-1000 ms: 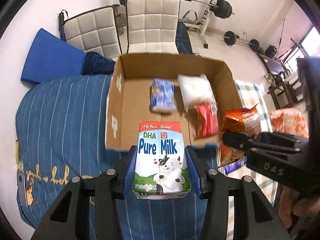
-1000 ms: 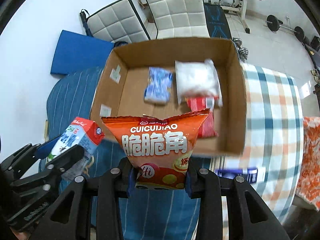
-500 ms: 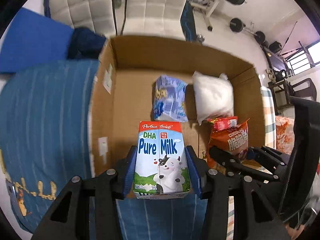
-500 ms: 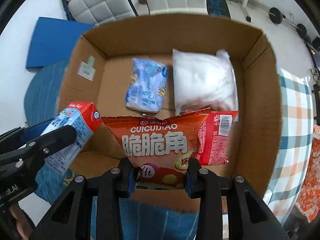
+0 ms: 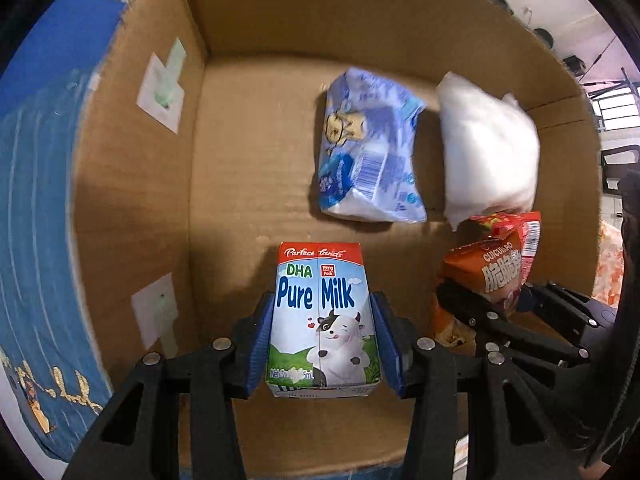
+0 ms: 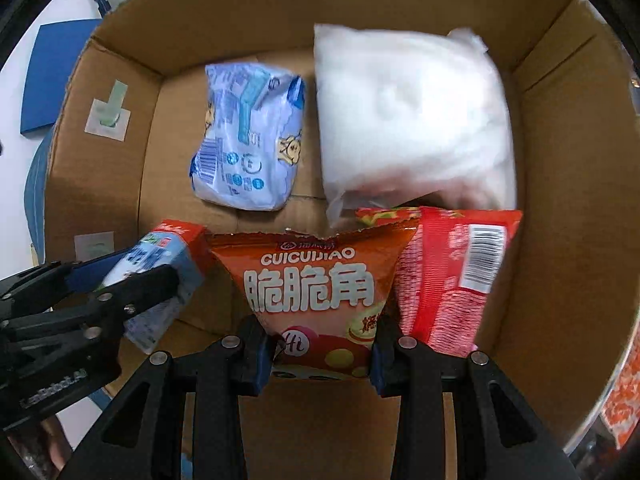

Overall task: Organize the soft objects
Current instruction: 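Carry the milk carton and orange snack bag over the box, then lower the milk carton and orange bag into the box and open both tools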

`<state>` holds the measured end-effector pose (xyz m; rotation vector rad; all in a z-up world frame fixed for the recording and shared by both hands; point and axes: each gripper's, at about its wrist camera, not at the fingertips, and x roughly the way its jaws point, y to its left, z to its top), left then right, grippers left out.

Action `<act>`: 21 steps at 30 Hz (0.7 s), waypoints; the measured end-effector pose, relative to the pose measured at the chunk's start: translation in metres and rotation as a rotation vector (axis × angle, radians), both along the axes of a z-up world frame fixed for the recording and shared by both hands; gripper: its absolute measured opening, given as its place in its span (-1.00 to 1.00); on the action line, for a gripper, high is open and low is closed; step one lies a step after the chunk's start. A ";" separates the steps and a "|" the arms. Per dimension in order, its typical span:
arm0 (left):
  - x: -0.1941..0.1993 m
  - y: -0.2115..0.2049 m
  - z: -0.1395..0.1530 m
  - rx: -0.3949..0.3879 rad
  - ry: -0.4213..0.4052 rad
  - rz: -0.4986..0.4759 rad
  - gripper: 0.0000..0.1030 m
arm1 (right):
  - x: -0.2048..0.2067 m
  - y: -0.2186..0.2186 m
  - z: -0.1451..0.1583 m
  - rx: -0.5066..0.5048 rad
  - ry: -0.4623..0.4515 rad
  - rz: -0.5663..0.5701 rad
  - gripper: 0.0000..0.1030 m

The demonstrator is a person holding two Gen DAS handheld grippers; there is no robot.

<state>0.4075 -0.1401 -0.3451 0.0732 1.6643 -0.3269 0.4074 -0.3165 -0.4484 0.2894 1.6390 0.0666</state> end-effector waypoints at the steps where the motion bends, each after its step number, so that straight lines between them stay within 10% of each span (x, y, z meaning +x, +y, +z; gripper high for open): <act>1: 0.000 0.000 -0.006 0.001 0.017 0.002 -0.13 | 0.001 0.001 -0.003 0.004 0.005 0.004 -0.23; 21: -0.018 0.004 -0.029 -0.059 0.148 -0.012 -0.13 | 0.003 0.013 -0.038 0.066 0.112 0.046 0.12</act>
